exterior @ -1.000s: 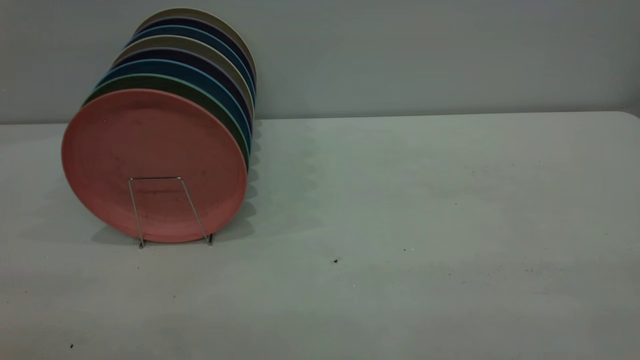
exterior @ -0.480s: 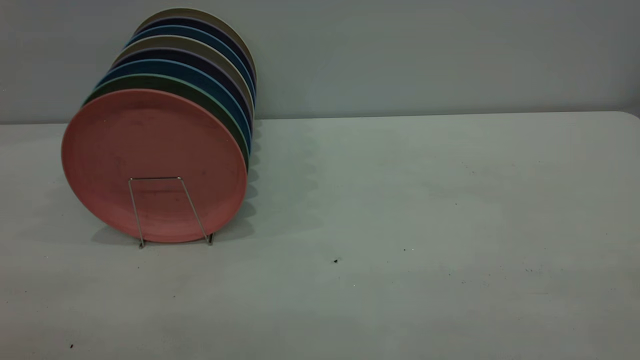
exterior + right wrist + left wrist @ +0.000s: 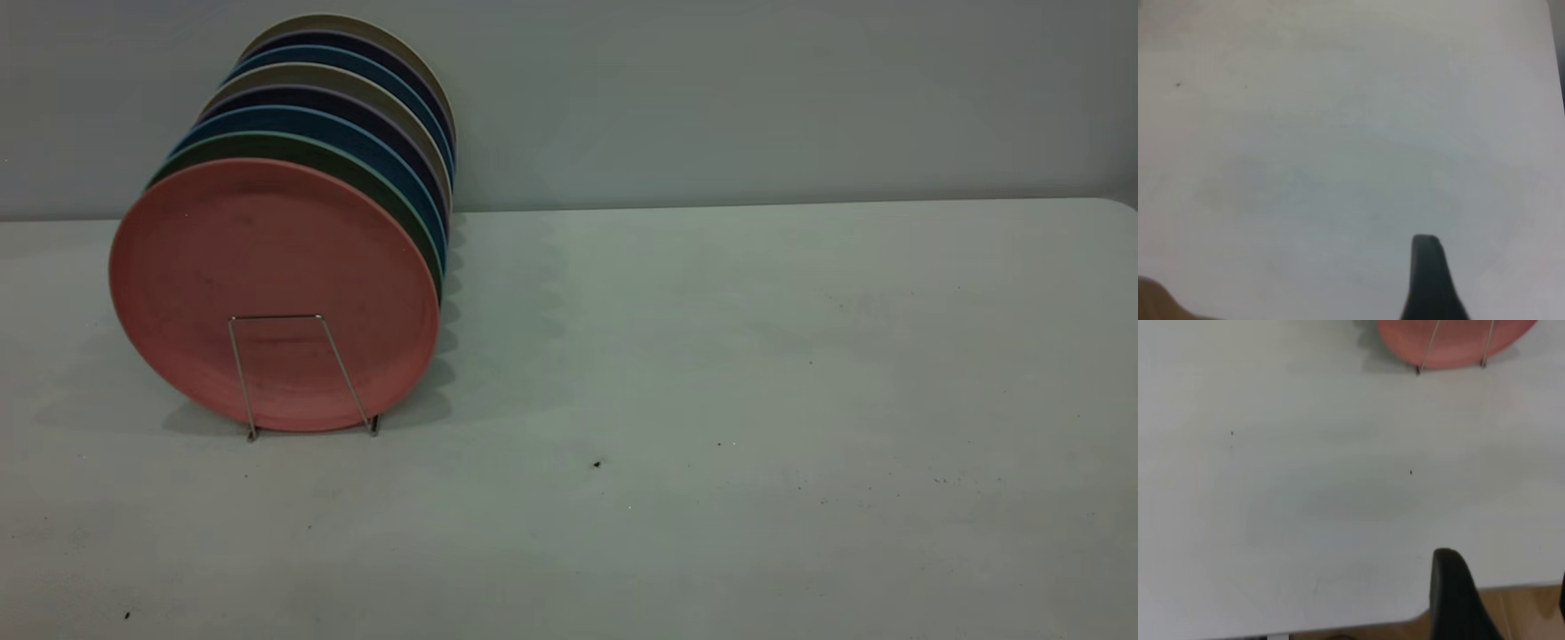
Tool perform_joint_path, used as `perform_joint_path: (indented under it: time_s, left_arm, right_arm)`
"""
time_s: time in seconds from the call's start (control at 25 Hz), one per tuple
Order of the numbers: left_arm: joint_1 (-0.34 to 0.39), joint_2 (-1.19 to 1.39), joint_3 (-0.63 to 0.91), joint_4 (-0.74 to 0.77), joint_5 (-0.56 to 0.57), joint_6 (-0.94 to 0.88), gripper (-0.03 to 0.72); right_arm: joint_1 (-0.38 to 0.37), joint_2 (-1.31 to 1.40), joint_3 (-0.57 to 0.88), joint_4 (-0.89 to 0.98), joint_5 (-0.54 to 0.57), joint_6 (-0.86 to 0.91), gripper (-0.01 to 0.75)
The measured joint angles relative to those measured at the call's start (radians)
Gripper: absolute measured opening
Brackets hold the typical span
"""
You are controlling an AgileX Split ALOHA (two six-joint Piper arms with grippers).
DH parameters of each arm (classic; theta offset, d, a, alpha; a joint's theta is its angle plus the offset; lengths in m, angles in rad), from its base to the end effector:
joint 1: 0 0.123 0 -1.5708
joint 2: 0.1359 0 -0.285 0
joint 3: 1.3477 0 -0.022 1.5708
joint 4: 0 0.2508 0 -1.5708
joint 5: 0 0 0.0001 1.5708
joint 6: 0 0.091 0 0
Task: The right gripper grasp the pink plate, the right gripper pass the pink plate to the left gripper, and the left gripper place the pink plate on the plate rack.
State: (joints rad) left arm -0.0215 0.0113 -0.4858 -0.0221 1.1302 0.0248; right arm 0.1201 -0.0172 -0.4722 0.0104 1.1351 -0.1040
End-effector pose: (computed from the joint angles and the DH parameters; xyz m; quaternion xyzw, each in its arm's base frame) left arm -0.0048 -0.0017 0.2679 0.0210 0.8767 -0.0102 0.4804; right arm -0.0077 -0.0001 0.2636 -0.0982 0.8691 0.0091 0.4847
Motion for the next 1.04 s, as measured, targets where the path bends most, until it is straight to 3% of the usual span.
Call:
perform_joint_path:
  time_s: [1.04]
  left_arm:
    - [0.000, -0.034, 0.000, 0.000, 0.001, 0.001, 0.404]
  right_arm:
    - [0.000, 0.000, 0.000, 0.000, 0.000, 0.000, 0.507]
